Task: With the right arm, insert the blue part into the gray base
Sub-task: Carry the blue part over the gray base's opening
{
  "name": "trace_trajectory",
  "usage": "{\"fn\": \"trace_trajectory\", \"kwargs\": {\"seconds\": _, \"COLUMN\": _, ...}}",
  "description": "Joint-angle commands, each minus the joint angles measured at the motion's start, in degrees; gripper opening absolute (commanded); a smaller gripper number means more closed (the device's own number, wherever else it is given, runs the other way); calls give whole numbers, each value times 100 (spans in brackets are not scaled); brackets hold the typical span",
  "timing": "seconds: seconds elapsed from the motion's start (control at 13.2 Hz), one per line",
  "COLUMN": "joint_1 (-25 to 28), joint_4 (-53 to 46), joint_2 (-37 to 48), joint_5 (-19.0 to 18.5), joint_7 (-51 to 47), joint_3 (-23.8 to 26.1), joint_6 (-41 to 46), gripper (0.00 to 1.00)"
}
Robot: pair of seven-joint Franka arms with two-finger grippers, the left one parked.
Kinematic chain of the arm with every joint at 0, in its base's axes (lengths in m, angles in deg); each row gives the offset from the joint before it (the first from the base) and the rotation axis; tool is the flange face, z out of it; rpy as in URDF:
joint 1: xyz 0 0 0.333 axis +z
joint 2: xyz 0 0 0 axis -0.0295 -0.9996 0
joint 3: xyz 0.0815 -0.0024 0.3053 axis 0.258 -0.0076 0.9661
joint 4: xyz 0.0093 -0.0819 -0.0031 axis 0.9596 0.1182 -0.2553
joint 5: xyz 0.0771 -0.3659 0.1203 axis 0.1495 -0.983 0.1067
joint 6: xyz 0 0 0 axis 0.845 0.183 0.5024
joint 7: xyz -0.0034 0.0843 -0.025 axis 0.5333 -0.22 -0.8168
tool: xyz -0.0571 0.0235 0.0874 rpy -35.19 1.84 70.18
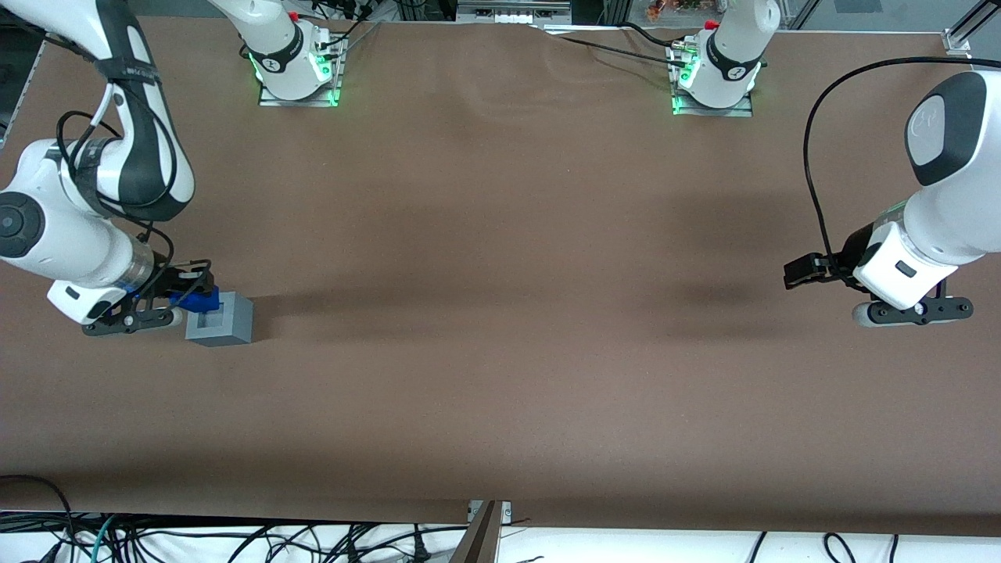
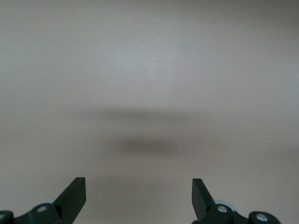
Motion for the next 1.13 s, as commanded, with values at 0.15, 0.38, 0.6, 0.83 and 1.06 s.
{"fn": "trace_trajectory", "kwargs": {"seconds": 0.15, "joint_1": -249, "joint_4": -163, "joint_2": -519, "joint_5": 413, "joint_7": 626, "joint_3": 47, "joint_6": -488, "gripper": 20}}
{"fn": "trace_trajectory", "kwargs": {"seconds": 0.38, "joint_1": -258, "joint_4": -286, "joint_2": -668, "joint_5": 422, "joint_7": 626, "joint_3": 47, "joint_6": -507, "gripper": 20}}
{"fn": "trace_trajectory", "kwargs": {"seconds": 0.6, "joint_1": -328, "joint_4": -313, "joint_2": -783, "joint_5": 440, "joint_7": 591, "joint_3": 47, "joint_6": -559, "gripper": 21}}
{"fn": "trace_trajectory", "kwargs": {"seconds": 0.83, "joint_1": -319, "joint_4": -287, "joint_2": -827, "joint_5": 527, "joint_7": 529, "joint_3": 47, "joint_6": -559, "gripper": 21}}
{"fn": "trace_trajectory", "kwargs": {"seconds": 1.06, "joint_1": -328, "joint_4": -269, "joint_2": -880, "joint_5": 729, "joint_7": 380, "joint_3": 47, "joint_6": -489, "gripper": 21}}
